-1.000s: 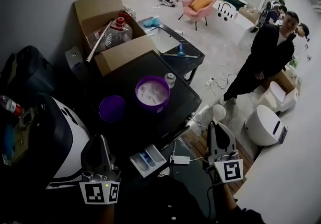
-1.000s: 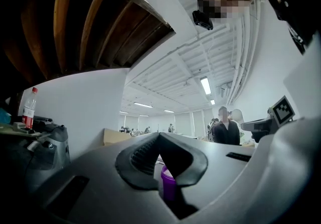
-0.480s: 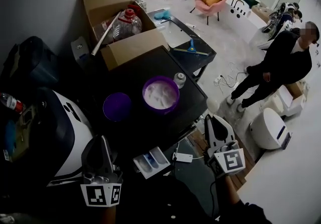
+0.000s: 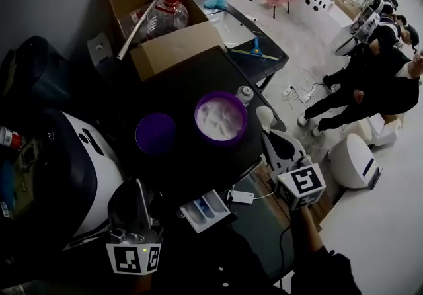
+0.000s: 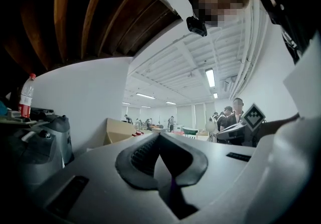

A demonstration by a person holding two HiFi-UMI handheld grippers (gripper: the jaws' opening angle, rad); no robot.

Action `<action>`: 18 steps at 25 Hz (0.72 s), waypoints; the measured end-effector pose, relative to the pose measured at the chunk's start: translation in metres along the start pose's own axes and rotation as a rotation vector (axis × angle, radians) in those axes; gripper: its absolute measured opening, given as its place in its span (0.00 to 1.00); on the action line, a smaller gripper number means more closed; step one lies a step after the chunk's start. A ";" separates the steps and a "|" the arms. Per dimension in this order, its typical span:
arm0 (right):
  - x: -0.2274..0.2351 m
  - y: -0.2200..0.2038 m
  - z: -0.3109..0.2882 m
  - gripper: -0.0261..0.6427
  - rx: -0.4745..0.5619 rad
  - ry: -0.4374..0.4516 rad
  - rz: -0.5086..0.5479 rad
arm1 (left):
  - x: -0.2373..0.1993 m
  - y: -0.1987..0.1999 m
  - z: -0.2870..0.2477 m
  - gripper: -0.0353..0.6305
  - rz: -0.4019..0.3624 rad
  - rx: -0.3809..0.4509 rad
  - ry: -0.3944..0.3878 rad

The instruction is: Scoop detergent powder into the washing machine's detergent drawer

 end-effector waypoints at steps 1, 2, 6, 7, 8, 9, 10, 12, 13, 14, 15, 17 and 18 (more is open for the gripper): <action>0.000 0.001 -0.008 0.09 -0.028 0.020 0.012 | -0.001 -0.003 -0.001 0.07 0.004 -0.007 -0.002; 0.001 0.000 -0.017 0.09 -0.054 0.040 0.032 | -0.003 -0.006 -0.002 0.07 0.008 -0.014 -0.004; 0.001 -0.002 -0.054 0.09 -0.154 0.108 0.150 | -0.006 -0.018 -0.007 0.07 0.024 -0.040 -0.008; -0.002 -0.002 -0.063 0.09 -0.182 0.127 0.169 | -0.006 -0.020 -0.008 0.07 0.030 -0.047 -0.008; -0.005 -0.001 -0.071 0.09 -0.211 0.147 0.184 | -0.006 -0.023 -0.008 0.07 0.034 -0.054 -0.009; -0.009 -0.002 -0.079 0.09 -0.238 0.165 0.198 | -0.006 -0.026 -0.008 0.07 0.038 -0.060 -0.008; -0.011 -0.003 -0.087 0.09 -0.264 0.179 0.215 | -0.007 -0.029 -0.008 0.07 0.040 -0.065 -0.008; -0.012 -0.006 -0.102 0.09 -0.310 0.199 0.262 | -0.007 -0.034 -0.009 0.07 0.044 -0.077 -0.008; -0.012 -0.007 -0.108 0.09 -0.334 0.206 0.288 | -0.006 -0.037 -0.009 0.07 0.046 -0.083 -0.009; -0.013 -0.008 -0.114 0.09 -0.361 0.215 0.310 | -0.006 -0.039 -0.009 0.07 0.048 -0.088 -0.010; -0.014 -0.008 -0.120 0.09 -0.390 0.225 0.330 | -0.006 -0.041 -0.009 0.07 0.051 -0.093 -0.010; -0.017 -0.009 -0.131 0.09 -0.452 0.242 0.374 | -0.007 -0.045 -0.009 0.07 0.057 -0.105 -0.008; -0.017 -0.011 -0.136 0.09 -0.484 0.247 0.401 | -0.007 -0.048 -0.009 0.07 0.061 -0.110 -0.007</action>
Point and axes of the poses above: the fingertips, and each gripper's own axes: z backward along the fingers, x to its right, y out of its top, the point moved 8 cm from there along z, backward along the fingers, and after that the axes turned 7 degrees about -y, right-handed, at the moved point
